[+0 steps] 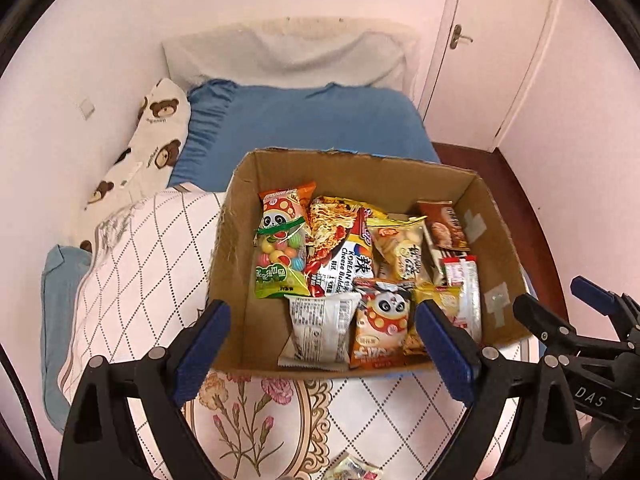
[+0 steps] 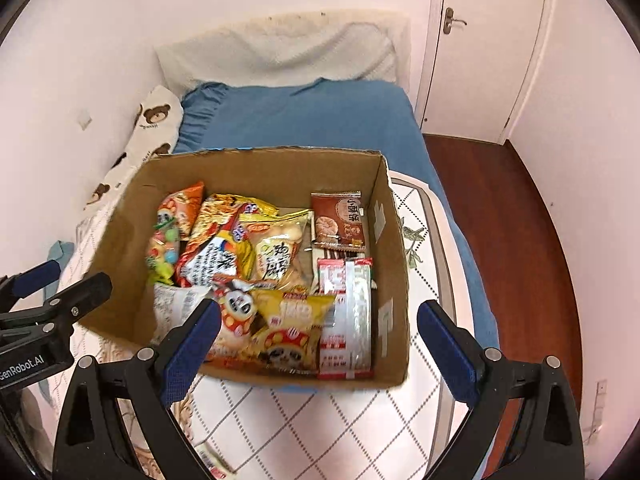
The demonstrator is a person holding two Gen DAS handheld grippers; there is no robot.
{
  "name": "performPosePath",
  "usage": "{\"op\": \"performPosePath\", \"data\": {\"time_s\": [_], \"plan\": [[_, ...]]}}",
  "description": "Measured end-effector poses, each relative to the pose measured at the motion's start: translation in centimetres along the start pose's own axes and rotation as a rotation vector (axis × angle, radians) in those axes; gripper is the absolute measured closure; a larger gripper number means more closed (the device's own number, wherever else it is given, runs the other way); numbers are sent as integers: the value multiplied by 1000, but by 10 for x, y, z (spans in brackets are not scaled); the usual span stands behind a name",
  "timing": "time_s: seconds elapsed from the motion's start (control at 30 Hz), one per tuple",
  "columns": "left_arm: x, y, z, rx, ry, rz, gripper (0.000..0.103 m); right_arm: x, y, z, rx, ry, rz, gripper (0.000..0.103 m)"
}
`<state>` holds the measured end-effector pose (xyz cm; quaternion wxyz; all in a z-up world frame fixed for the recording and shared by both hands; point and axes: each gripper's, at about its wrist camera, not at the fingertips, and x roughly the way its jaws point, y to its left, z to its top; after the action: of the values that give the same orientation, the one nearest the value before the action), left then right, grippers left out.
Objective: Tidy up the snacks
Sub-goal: 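Lower both tools toward the last two snacks on the bed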
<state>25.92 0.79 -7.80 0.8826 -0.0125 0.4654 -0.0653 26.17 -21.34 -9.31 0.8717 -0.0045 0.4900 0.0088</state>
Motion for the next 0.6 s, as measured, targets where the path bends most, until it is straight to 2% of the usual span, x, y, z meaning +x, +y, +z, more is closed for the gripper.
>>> {"op": "performPosePath", "data": {"time_s": [0.4, 0.6], "plan": [[-73, -10, -46, 43, -118, -16, 9, -85, 6, -49, 9, -128, -13, 3], [-94, -7, -65, 26, -141, -28, 9, -114, 8, -68, 51, -153, 28, 3]]}}
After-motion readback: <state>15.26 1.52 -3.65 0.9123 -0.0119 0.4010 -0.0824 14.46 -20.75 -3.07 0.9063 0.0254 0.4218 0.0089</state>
